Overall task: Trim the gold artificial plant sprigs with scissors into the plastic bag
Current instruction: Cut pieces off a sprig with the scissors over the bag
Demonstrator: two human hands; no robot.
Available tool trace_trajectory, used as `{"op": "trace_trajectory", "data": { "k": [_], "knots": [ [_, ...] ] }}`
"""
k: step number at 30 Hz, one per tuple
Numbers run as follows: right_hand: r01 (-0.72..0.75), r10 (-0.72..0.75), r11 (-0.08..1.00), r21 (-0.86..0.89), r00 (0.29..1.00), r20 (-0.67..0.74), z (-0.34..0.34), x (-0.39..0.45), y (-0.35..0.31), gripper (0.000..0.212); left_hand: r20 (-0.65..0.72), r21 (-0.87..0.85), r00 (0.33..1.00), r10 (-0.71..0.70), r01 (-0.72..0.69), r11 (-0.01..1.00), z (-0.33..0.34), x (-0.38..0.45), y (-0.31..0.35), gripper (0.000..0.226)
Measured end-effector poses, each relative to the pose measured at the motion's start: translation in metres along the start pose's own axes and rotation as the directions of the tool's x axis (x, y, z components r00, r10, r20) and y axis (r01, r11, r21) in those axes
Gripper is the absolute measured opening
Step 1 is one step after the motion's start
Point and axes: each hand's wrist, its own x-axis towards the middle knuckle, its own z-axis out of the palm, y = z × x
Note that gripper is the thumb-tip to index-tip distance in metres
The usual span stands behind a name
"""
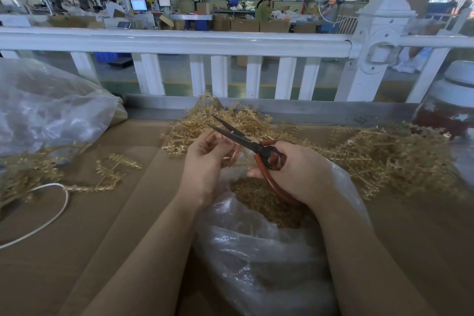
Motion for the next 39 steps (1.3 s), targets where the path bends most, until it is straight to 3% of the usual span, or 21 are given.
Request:
{"op": "trace_trajectory", "data": {
  "k": [6,15,19,23,26,28,32,39],
  "knots": [
    [0.026,-0.025,0.999,0.036,1.000,-0.019,0.001,0.001,0.002,0.070,0.032,0.002,0.999,-0.022,0.022,1.000,0.001,-0.002,0.001,0.020],
    [0.012,-0.012,0.997,0.078,1.000,-0.007,0.002,0.002,0.002,0.090,0.023,0.012,0.999,-0.025,0.025,1.000,-0.001,-0.002,0.000,0.025],
    [0.002,-0.002,0.996,0.088,1.000,0.007,0.003,0.003,0.004,0.084,-0.033,-0.006,0.997,-0.065,0.065,0.998,0.000,-0.002,0.002,0.023],
    [0.019,-0.029,0.991,0.133,0.997,0.071,-0.002,0.003,0.001,0.078,-0.191,-0.147,0.963,-0.188,0.161,0.976,-0.004,0.002,0.003,0.021],
    [0.030,-0.048,0.942,0.334,0.998,0.047,-0.001,0.002,-0.003,0.061,-0.251,-0.182,0.939,-0.235,0.193,0.964,-0.004,0.003,0.003,0.015],
    [0.042,-0.023,0.861,0.507,0.999,-0.045,0.002,0.001,-0.003,0.042,-0.245,-0.180,0.938,-0.245,0.204,0.962,-0.004,0.003,0.005,0.013],
    [0.017,0.129,0.786,0.618,0.973,-0.191,0.003,0.003,0.003,0.020,-0.182,-0.137,0.949,-0.258,0.235,0.962,-0.002,0.001,0.008,0.007],
    [-0.070,0.199,0.740,0.669,0.973,-0.119,0.004,0.007,0.005,0.018,-0.053,-0.062,0.969,-0.242,0.239,0.969,0.000,-0.003,0.011,0.011]
  ]
}}
